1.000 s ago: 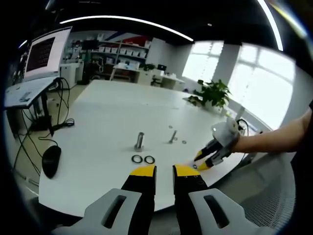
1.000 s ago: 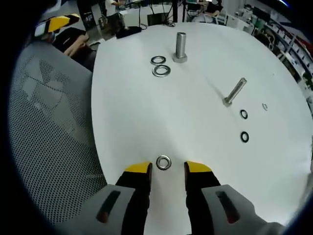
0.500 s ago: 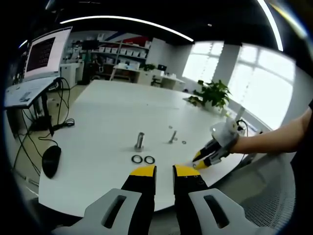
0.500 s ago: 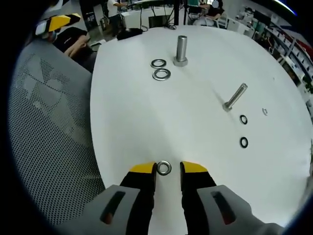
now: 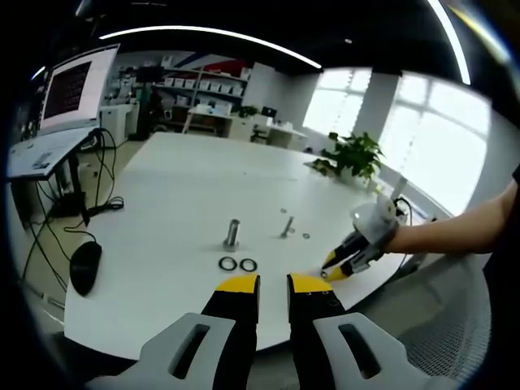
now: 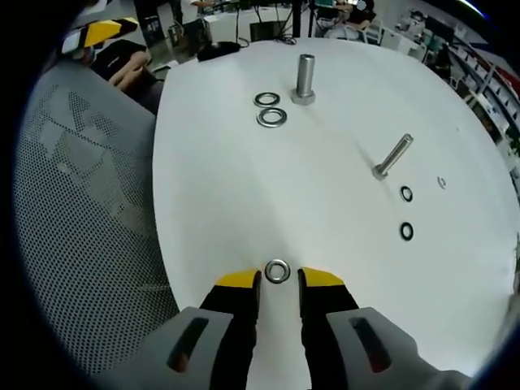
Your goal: Place the washer onto the threaded stud by aligning its center hole with the stud, sliding it down to the base, and recovering from edge contact or off-axis alignment until the washer reaches the visible bottom stop.
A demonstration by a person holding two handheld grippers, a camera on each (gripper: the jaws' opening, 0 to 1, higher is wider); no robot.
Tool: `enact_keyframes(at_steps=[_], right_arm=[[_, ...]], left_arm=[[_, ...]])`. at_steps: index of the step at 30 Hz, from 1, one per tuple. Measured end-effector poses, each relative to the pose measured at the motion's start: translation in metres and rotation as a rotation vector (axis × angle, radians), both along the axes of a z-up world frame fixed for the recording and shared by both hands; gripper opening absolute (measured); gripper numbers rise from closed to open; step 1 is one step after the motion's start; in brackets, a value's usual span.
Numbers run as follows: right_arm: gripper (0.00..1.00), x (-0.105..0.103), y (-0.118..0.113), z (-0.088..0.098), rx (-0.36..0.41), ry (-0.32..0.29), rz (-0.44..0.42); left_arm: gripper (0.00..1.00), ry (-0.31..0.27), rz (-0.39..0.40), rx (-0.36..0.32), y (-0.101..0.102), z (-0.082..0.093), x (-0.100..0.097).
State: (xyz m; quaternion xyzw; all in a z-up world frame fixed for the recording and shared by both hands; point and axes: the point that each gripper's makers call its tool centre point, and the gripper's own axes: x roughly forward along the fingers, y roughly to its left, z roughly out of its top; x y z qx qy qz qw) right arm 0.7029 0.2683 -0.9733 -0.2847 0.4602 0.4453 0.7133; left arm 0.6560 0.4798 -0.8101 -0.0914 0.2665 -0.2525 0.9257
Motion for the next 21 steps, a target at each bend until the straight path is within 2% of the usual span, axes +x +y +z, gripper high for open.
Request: enact_keyframes(at_steps=[9,21], right_arm=[[0.16,0.0027,-0.0013,-0.0001,0.0,-0.005,0.001],[0.18,0.0043,0.0004,-0.0002,0.009,-0.006,-0.015]], left_arm=[[0.11,-0.001,0.001,-0.001,0.0,0.0002,0.0003],[0.11,0.001,0.001,0.0,0.0003,-0.0003,0.0003]])
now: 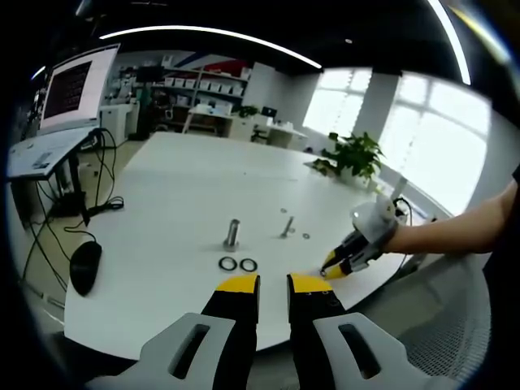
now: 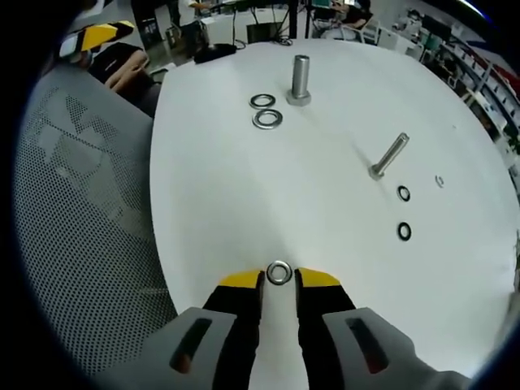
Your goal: Place the washer onto the threaded stud by aligning its center hole with the stud, sliding it down to the base, and recovering from edge contact or off-axis alignment until the washer reaches the visible bottom stop.
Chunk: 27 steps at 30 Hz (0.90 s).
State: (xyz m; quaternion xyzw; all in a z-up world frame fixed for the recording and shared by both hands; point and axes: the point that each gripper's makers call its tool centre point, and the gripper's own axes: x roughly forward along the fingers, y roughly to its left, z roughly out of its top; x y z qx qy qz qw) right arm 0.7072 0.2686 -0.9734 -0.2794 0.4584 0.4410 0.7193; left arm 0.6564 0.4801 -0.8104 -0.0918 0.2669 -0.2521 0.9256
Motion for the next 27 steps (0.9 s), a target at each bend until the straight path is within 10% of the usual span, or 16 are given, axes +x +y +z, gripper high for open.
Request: enact_keyframes(at_steps=[27], right_arm=[[0.15,0.0013,0.0008,0.0014,0.006,-0.017,0.015]], left_arm=[[0.11,0.003,-0.003,0.001,-0.0013,-0.0005,0.0003]])
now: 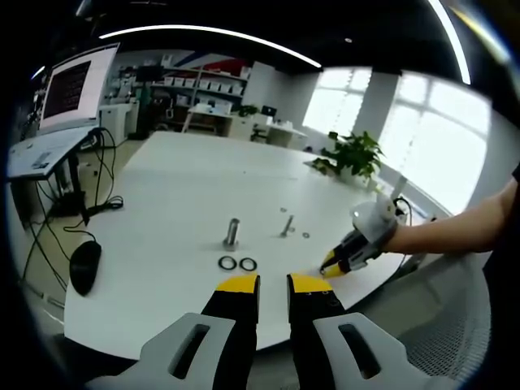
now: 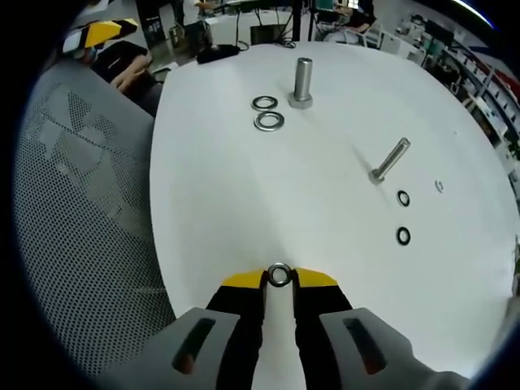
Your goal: Place the washer onto the threaded stud by aligning its center hole with the stud, sliding it down to the base, and recovering from edge contact or off-axis alignment until the washer reaches the visible bottom stop.
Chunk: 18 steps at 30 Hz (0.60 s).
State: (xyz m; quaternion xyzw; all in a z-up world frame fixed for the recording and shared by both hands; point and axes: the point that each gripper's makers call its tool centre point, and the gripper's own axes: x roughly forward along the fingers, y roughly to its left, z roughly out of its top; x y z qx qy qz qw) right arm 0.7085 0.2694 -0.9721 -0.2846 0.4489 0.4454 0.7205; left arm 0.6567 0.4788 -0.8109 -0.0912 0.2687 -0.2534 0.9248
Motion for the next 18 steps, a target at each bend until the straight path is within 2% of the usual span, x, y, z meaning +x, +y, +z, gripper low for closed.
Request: enact_keyframes(at_steps=[7,18], right_arm=[[0.15,0.002,-0.003,0.001,-0.011,-0.014,0.002],[0.15,0.009,0.001,0.014,-0.003,-0.026,-0.016]], left_arm=[[0.11,0.0,-0.002,0.001,0.0,0.0,0.0],[0.11,-0.002,0.0,-0.001,0.0,0.0,0.001]])
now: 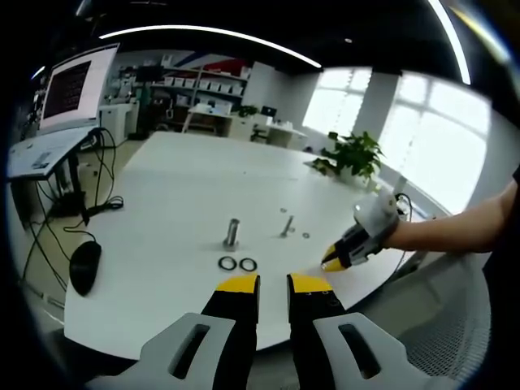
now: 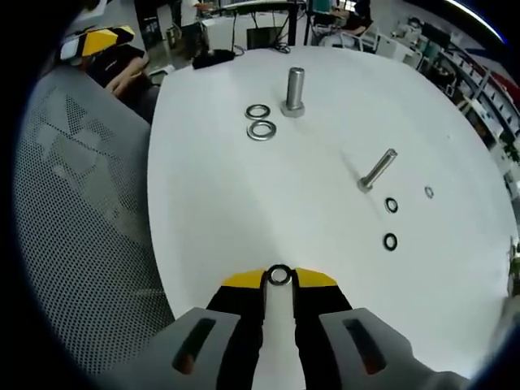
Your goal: Place the washer onto the threaded stud by aligning its center hole with the stud, sliding it down to the base, and recovering from edge contact or off-axis alignment until the washer reaches the visible bottom stop.
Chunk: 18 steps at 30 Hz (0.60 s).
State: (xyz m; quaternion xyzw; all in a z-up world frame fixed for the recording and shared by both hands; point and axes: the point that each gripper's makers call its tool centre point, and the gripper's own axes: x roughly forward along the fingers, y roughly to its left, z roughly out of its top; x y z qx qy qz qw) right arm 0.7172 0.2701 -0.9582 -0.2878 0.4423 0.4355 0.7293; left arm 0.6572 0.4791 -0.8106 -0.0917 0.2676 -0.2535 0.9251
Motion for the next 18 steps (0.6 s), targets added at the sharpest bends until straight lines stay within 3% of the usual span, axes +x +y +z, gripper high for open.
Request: enact_keyframes(at_steps=[18], right_arm=[[0.14,0.027,-0.001,0.033,0.053,-0.027,-0.059]], left_arm=[[0.11,-0.002,0.003,-0.007,0.002,-0.001,0.002]])
